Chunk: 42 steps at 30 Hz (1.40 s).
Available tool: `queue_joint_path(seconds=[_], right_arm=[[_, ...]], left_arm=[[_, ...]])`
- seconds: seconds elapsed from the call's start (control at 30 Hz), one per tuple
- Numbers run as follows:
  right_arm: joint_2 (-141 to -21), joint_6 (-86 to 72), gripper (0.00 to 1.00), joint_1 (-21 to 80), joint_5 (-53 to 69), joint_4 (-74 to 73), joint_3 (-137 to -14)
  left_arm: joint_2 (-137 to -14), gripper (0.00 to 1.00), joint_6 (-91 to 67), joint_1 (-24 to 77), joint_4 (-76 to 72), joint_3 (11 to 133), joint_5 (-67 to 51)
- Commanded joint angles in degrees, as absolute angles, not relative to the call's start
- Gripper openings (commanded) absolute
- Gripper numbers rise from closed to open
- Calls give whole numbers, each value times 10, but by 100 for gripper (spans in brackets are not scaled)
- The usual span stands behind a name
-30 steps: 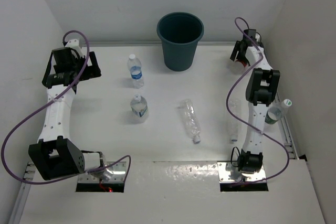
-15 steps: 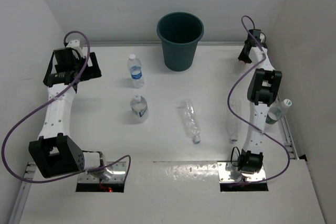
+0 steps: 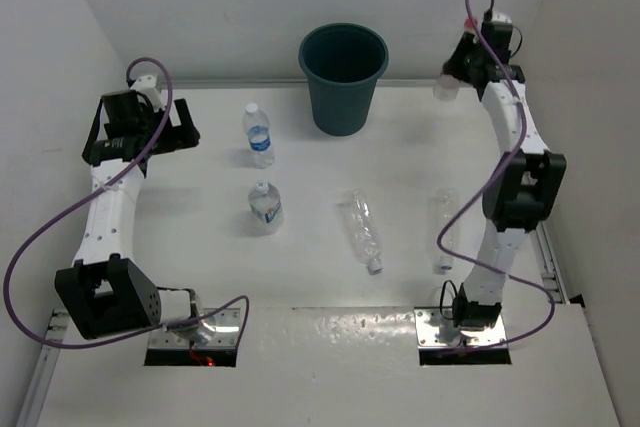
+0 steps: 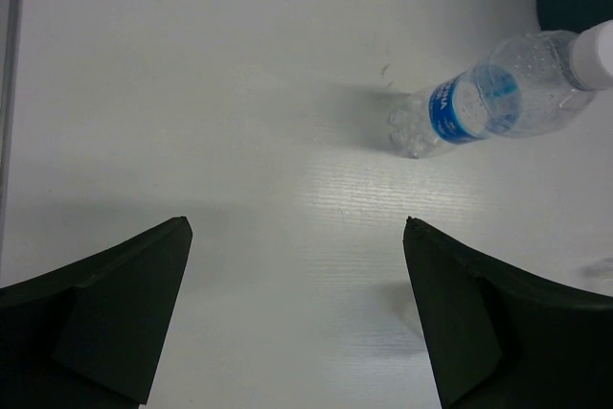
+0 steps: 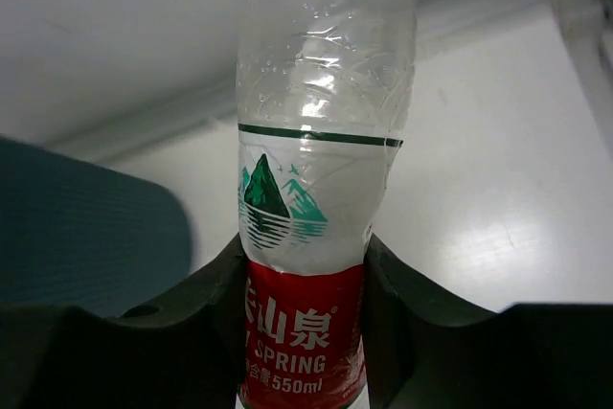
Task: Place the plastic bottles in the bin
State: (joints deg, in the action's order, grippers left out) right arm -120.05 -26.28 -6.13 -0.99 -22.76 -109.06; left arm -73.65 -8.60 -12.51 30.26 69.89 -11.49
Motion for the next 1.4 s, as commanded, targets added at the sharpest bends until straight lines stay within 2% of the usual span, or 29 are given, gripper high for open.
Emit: queue_joint_path(seconds=[0.0, 0.17, 0.23, 0.3, 0.33, 0.4, 0.5, 0.67, 0.83, 0.93, 1.0, 1.03, 1.07, 1.1, 1.23, 1.37], right_arm=[[-1071, -248, 0, -23, 10, -60, -1072], [-984, -216, 0, 33, 2, 113, -983], [-975, -203, 0, 62, 7, 241, -955], [-980, -187, 0, 75, 17, 309, -906], [-1001, -182, 0, 94, 36, 406, -893], [-1021, -180, 0, 107, 43, 465, -892], [-1082, -175, 0, 131, 34, 468, -953], [-1162, -120, 0, 173, 34, 552, -976], [-1244, -88, 0, 198, 4, 571, -1024], [-1281, -75, 8, 205, -14, 575, -1056], [-1289, -69, 19, 204, -18, 577, -1056], [-1288, -64, 35, 207, -18, 578, -1054], [-1289, -62, 44, 204, -20, 579, -1048], [-1287, -62, 60, 205, -18, 581, -1042], [-1267, -62, 74, 203, -19, 579, -1028], [-1238, -65, 78, 198, -13, 556, -1033]], left_arm=[[-706, 100, -75, -130, 278, 704, -151], [-661, 100, -61, -130, 248, 690, -171], [-644, 100, -61, -130, 228, 677, -178], [-628, 100, -76, -135, 190, 653, -178], [-611, 100, -88, -135, 176, 644, -178], [-596, 100, -96, -135, 142, 629, -178], [-573, 100, -96, -135, 116, 610, -178], [-551, 100, -96, -135, 90, 584, -171], [-551, 100, -91, -135, 96, 578, -171], [-546, 100, -78, -135, 101, 566, -177], [-546, 100, -65, -135, 101, 566, -177], [-546, 100, -58, -135, 101, 561, -186], [-546, 100, -48, -135, 109, 561, -199], [-546, 100, -17, -135, 119, 561, -217], [-546, 100, 75, -135, 151, 555, -339], [-546, 100, 155, -135, 198, 543, -423]])
